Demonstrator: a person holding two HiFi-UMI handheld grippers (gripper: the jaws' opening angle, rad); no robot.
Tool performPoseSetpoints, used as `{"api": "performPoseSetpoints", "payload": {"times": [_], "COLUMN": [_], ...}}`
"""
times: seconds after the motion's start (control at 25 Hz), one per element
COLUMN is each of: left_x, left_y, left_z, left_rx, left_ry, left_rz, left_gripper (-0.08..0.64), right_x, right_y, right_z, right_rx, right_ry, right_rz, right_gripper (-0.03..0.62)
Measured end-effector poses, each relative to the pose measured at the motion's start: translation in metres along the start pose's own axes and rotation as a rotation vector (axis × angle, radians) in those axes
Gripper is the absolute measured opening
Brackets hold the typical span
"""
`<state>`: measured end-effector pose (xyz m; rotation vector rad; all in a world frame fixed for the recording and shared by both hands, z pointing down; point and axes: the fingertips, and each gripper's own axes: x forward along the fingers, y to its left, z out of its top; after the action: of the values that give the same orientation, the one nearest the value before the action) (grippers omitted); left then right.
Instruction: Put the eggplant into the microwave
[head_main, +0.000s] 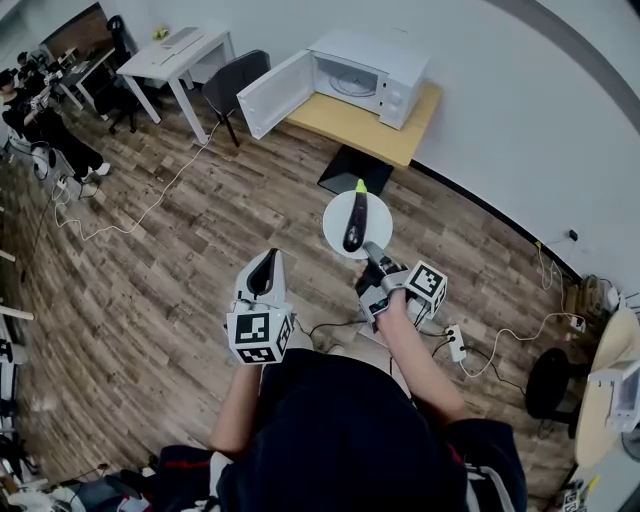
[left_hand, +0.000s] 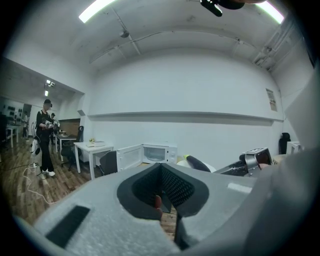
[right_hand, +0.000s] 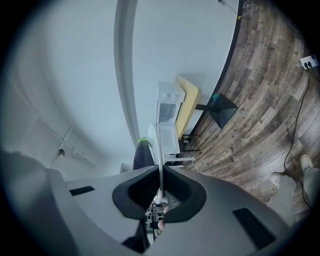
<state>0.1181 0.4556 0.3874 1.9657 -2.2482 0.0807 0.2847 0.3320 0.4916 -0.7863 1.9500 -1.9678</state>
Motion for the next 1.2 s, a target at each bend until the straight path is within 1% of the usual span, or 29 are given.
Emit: {"api": "performPoseSetpoints", "payload": {"times": [0.16,0.4,0.64,0.76,1.04,1.2], "left_x": [0.014,0.051,0.103,0.131,0.184,0.212], "left_y": [0.004,0.015,0.050,0.066,0.110,0.139], "left_z": [-0.001,-0.005,0.002,0.012,0.031,0.037], "left_rx": [-0.006,-0.016,-0.036,-0.033,-0.028,-0.030], "left_ry": [0.011,0.022,0.035,0.036,0.041,0.046], "left_rz": [0.000,-0.014,-0.027,-0.039,-0.059,-0.067], "left_gripper": [0.014,0.014,0.014,0.014,0.014,0.014], "right_x": [0.013,0.043,0.094,0.122,0.189,0.227], "right_y": [0.000,-0.008,0.002,0.010,0.028,0.036], "right_z": [0.007,0.026,0.046,0.055,0.064,0.067], "right_rx": [0.005,0.018,0.018,0.020,0.031,0.031], "right_ry": [0.006,-0.003,-0.020,-0.026,-0.035,-0.042], "right_rz": [-0.004,-0.026,-0.047,-0.050,-0.044,-0.055], "right_gripper": [0.023,0.023,0.023,0.023,0.023,0.023]}}
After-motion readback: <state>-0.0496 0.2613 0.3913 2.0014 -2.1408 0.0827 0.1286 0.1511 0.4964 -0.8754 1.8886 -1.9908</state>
